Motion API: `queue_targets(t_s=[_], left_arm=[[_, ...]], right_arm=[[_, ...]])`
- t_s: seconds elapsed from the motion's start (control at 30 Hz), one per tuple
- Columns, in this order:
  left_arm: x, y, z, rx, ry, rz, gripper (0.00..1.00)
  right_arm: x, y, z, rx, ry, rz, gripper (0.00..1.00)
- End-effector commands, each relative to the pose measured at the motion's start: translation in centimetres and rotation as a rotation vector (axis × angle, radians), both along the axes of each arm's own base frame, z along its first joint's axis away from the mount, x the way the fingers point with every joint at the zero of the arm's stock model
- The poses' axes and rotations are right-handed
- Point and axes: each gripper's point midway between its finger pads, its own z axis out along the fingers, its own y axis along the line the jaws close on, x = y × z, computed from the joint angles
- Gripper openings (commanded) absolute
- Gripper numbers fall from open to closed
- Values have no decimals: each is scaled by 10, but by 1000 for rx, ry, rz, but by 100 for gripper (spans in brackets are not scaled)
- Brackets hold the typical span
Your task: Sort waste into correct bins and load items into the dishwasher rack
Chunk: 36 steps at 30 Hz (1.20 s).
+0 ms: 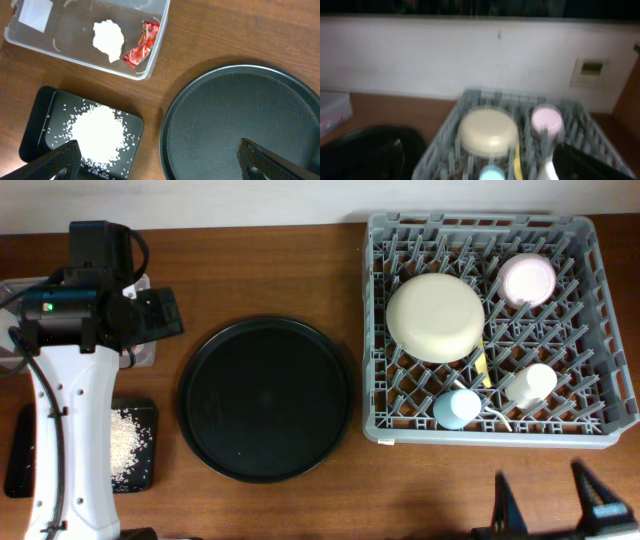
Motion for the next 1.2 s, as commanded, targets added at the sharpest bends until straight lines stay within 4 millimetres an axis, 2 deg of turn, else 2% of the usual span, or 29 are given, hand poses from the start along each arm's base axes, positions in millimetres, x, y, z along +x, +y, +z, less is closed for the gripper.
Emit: queue_targets(t_s=[0.0,0.03,0.17,0.3,0.47,0.63,0.77,1.17], left_arm=[[0,3,4,7,-12,12,99],[0,3,4,7,-12,12,99],[0,3,4,7,-12,13,99],[0,3,4,7,-12,12,99],[0,3,4,7,-12,12,99],[0,3,4,7,-12,12,99],[0,3,4,7,-12,12,99],[0,3,4,7,-12,12,99]], right_arm=[[39,6,-5,4,-79,23,98],[58,7,-5,7,-143,23,98],[90,7,-11,14,-307,18,98],[111,8,-43,18,-377,15,98],[133,0,-107,20,-259,-41,98],[141,-16,-152,9,-77,-137,98],[141,-19,-184,-8,54,-152,98],[141,-20,-186,-9,62,-155,98]])
